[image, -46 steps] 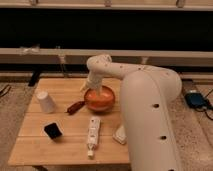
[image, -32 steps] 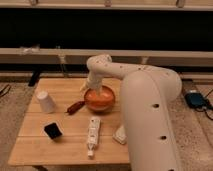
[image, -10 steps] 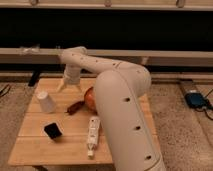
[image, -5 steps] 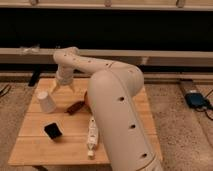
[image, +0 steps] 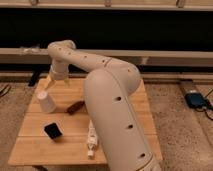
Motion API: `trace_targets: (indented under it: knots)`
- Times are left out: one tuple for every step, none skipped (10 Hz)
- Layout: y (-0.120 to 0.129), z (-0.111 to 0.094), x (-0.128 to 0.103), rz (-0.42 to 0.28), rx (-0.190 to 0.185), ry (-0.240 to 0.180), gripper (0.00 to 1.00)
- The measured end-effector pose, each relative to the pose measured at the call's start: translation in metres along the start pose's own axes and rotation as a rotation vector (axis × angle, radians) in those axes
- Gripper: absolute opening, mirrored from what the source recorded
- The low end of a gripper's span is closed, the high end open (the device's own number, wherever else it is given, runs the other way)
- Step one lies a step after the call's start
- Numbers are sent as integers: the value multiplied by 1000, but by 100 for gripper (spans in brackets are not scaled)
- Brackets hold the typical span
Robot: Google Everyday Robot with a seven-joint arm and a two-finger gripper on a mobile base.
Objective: Place the ceramic cup over the eraser
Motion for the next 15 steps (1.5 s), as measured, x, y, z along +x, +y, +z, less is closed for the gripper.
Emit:
trace_targets:
  knots:
    - [9,3,3,-24,-3,7,80]
    - [18,5,6,-49,-2,13,80]
    - [30,12,12,-89,11,21,80]
    - [40,18,18,-121,22,28,80]
    - [48,22,21,-142,27,32,80]
    - [53,25,21,-167,34,36,80]
    - [55,26,21,-180,36,37,80]
    - [58,26,20,-195,39,36,80]
    - [63,28,19,-213,43,37,80]
    - [67,30,18,-226,47,40,80]
    - [72,35,19,-244,54,46,80]
    - [74,38,19,-256,59,48,80]
    - [75,41,19,-270,66,47,80]
    - [77,44,20,-283,75,48,80]
    - [79,47,21,-295,81,48,80]
